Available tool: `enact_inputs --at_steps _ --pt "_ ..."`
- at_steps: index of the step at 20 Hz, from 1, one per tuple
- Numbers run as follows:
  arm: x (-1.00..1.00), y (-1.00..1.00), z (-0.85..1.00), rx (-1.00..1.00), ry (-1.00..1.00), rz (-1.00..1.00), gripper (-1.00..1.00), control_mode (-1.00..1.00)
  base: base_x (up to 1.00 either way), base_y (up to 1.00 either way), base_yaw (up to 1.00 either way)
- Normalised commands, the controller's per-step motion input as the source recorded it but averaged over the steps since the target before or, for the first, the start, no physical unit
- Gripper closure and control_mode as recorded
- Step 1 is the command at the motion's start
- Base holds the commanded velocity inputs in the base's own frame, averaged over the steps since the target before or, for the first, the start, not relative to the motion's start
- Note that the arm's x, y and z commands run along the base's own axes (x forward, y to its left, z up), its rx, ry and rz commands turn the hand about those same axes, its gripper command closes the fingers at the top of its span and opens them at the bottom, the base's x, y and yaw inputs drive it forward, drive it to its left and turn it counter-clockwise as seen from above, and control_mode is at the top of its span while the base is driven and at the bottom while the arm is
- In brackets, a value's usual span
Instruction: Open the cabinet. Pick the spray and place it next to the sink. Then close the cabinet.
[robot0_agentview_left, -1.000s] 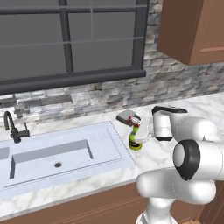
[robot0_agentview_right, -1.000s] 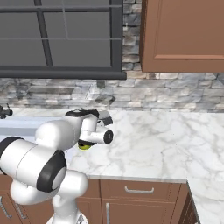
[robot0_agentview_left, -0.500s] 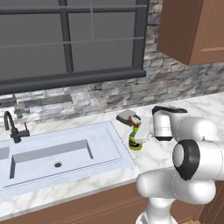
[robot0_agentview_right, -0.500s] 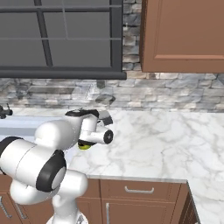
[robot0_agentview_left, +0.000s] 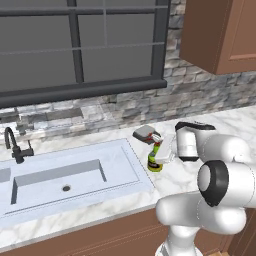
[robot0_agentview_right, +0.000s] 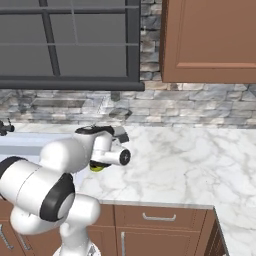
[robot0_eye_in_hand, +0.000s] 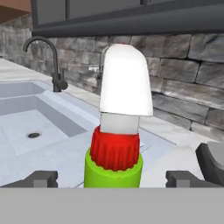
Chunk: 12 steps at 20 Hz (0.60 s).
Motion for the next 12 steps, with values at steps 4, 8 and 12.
enact_inputs --at_steps 4,8,12 --pt "-0.13 -0.28 0.00 0.00 0.00 0.00 -1.00 -1.00 0.00 0.00 0.00" --pt "-0.13 -0.27 0.00 0.00 0.00 0.00 -1.00 -1.00 0.00 0.00 0.00" --pt "-0.02 -0.21 0.00 0.00 0.00 0.00 -1.00 -1.00 0.00 0.00 0.00"
